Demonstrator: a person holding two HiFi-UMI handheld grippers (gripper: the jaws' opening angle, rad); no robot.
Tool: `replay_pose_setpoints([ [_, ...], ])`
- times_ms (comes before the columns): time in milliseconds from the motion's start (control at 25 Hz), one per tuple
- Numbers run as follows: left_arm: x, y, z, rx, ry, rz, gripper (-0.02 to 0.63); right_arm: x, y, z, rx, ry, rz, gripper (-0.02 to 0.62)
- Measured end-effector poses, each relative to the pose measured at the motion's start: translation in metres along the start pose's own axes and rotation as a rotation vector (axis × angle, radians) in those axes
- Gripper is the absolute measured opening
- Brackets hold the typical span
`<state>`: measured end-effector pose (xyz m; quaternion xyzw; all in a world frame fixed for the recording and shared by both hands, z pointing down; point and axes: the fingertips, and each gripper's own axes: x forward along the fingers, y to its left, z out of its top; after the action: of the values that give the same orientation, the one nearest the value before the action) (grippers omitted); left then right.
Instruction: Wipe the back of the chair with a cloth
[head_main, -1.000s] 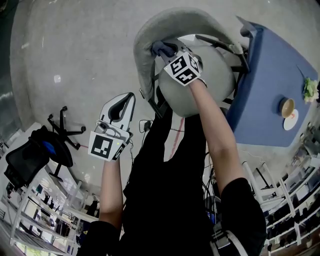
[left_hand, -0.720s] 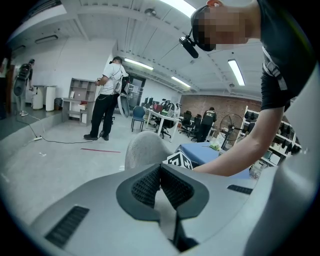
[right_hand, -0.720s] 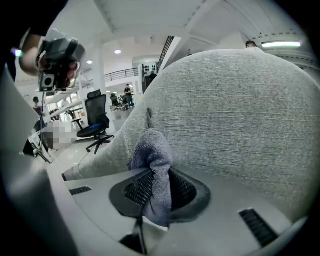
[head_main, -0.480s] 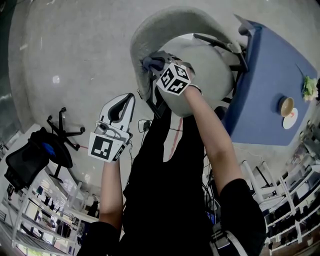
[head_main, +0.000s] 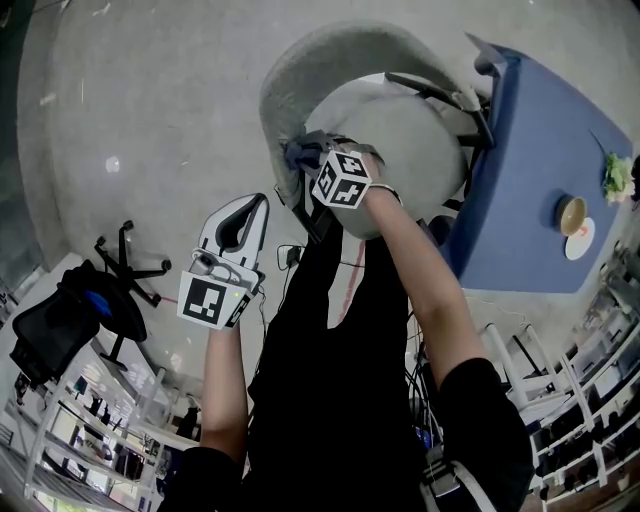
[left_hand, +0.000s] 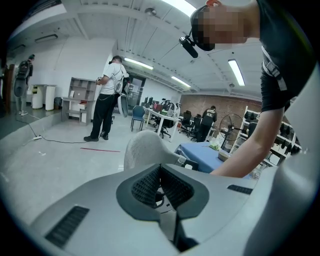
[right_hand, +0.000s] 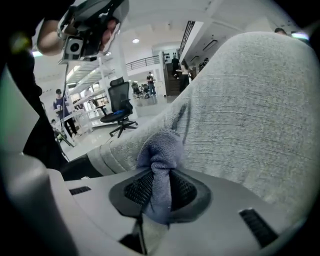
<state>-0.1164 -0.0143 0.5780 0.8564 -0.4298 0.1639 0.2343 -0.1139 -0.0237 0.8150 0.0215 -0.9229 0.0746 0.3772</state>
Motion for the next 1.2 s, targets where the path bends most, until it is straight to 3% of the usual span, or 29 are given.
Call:
replay_pose_setpoints([
  [360,0.002,-0.001,0.002,0.000,-0.004,0.002,0.023,0.007,0.003,-0.005,0.056,0.011,-0.002,0.095],
  [720,-0.006,0.010,0.004,0.002,-0.007,0.044,0.022,0.002,-0.041,-0.003,0.181,-0.038,-0.212,0.097],
  [1200,-0.006,0.013,0.004,0.005,-0.005,0.063,0.023,-0.019,-0.107,-0.024,0.375,-0.080,-0.408,0.097],
])
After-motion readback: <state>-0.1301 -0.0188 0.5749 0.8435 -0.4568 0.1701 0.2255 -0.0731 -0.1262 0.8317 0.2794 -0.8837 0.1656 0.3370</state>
